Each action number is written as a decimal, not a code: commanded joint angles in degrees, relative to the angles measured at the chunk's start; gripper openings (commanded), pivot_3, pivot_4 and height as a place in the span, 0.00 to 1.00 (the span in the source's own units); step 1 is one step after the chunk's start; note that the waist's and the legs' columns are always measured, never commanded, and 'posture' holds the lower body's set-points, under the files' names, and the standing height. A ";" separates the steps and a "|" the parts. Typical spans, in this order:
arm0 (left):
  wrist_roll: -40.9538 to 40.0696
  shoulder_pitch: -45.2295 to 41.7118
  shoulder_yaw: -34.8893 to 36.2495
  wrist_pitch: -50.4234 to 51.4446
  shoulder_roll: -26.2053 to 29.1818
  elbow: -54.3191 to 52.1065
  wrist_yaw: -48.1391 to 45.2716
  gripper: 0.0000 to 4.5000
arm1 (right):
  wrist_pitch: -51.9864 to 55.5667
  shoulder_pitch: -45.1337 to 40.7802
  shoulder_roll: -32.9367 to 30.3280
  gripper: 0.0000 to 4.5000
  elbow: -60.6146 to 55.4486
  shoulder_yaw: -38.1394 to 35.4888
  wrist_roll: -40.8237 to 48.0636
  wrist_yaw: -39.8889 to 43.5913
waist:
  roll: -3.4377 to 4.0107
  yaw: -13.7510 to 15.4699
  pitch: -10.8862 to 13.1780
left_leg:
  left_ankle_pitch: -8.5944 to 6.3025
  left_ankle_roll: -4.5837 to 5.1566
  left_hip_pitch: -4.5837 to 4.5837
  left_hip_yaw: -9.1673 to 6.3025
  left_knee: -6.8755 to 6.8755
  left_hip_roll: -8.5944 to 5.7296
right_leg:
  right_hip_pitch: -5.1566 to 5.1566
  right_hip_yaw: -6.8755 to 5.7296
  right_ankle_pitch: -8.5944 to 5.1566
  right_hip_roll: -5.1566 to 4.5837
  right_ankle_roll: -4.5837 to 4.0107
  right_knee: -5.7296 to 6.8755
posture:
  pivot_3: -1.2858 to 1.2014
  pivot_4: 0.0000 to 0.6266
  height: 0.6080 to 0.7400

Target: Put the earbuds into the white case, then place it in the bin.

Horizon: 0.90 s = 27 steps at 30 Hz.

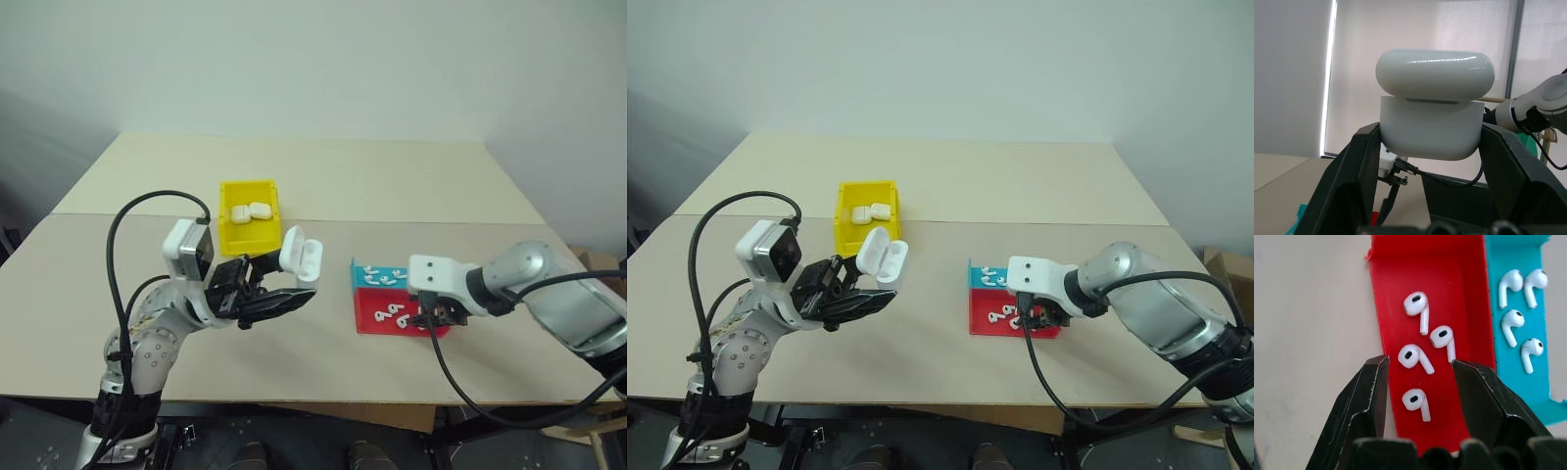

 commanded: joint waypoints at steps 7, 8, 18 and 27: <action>-0.36 1.60 2.44 -1.26 0.86 -3.29 1.05 0.61 | -30.08 -3.77 4.63 0.56 16.70 0.67 -11.79 8.84 | 0.01 -0.05 0.00 | 0.00 0.00 0.01 0.01 0.01 -0.01 | 0.01 0.00 0.00 0.00 0.00 0.02 | 0.52 0.24 1.00; -0.33 1.66 2.48 -1.27 0.81 -3.52 1.24 0.61 | -31.96 -4.40 5.19 0.56 18.23 0.72 -12.47 9.89 | 0.00 -0.02 0.00 | 0.00 0.00 0.03 0.01 0.01 0.00 | 0.02 0.00 0.00 0.00 0.00 0.03 | 0.52 0.24 1.00; -0.53 3.01 2.79 -0.89 0.73 -7.66 5.56 0.61 | -44.99 -8.37 10.98 0.56 29.24 0.67 -16.52 17.51 | 0.01 0.17 0.01 | 0.00 0.00 0.04 0.01 0.01 0.00 | 0.05 -0.01 0.01 0.00 -0.01 0.06 | 0.52 0.24 1.00; -1.97 4.57 3.51 -0.25 1.52 -10.97 9.02 0.61 | -47.81 -8.87 13.05 0.21 31.85 -0.47 -18.16 18.85 | 0.01 0.22 0.01 | 0.00 0.00 0.07 0.01 0.01 -0.01 | 0.06 0.00 0.02 0.00 -0.02 0.09 | 0.52 0.24 1.00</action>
